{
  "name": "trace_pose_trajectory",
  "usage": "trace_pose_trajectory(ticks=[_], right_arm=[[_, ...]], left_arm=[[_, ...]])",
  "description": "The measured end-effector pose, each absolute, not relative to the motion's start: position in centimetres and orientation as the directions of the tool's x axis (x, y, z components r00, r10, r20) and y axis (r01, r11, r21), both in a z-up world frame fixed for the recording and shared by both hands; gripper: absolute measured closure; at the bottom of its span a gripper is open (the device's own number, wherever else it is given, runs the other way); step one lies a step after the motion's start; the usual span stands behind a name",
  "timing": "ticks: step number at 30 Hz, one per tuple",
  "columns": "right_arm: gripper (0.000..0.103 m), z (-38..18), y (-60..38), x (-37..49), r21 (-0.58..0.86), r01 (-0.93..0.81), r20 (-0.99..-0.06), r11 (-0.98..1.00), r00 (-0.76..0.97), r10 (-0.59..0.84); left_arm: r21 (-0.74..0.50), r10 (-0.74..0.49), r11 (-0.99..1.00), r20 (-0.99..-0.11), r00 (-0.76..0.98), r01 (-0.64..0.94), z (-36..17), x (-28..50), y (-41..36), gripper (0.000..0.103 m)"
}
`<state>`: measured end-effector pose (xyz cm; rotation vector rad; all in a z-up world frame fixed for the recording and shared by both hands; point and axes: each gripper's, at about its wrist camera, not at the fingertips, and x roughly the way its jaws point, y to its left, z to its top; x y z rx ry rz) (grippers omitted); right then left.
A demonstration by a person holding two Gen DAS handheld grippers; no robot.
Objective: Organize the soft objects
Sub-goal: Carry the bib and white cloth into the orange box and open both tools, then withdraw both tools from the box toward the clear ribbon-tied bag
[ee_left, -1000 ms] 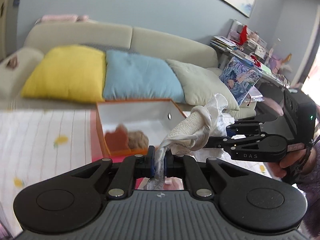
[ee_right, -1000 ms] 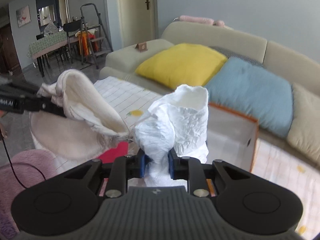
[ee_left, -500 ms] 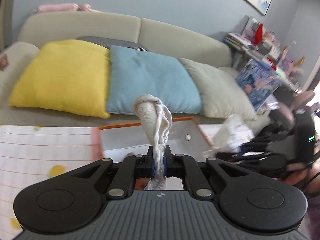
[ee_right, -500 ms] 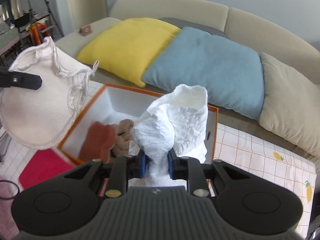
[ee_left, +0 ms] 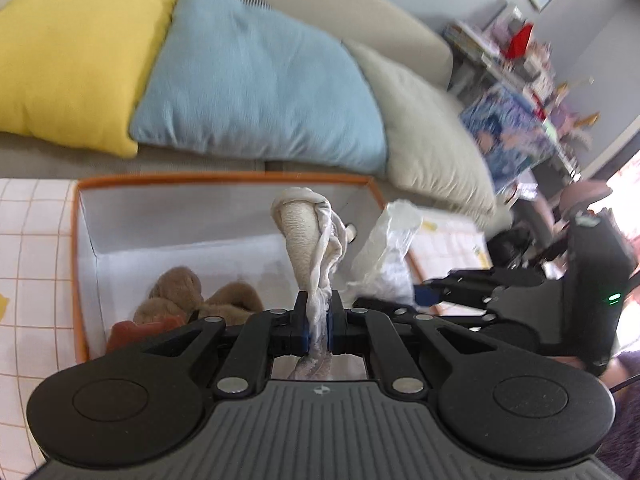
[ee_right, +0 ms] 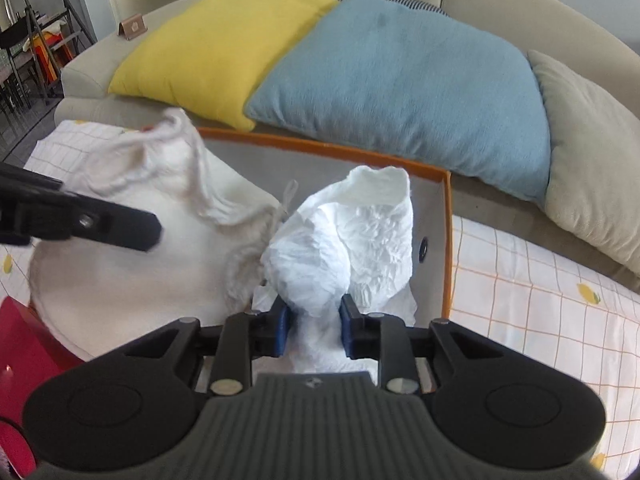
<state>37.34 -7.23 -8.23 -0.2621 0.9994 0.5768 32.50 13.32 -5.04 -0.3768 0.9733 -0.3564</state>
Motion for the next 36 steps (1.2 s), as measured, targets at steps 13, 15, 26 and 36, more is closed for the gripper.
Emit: trace_pose_trajectory(ticks=[13,15,26,36], right_arm=[[0.063,-12.0,-5.9,37.6,-0.064,-0.602,-0.882,0.796,0.407,0.237],[0.056,-11.8,-6.0,37.4,-0.076,-0.597,-0.877,0.798,0.420,0.231],[0.023,-7.7,-8.5,32.5,-0.007,-0.503,-0.780,0.864,0.543,0.310],[0.019,-4.7,-10.8,23.3,0.083,-0.468,-0.688,0.880,0.611,0.390]], left_arm=[[-0.446,-0.420,0.893,-0.775,0.472,0.063,-8.5,33.4,12.7,0.053],[-0.426,-0.405,0.901,-0.766,0.500,0.079,-7.8,32.6,12.9,0.044],[-0.070,-0.277,0.953,-0.593,0.756,0.295,-0.5,22.5,12.4,0.045],[0.333,-0.020,0.920,-0.486,0.874,0.206,-0.5,10.4,18.1,0.045]])
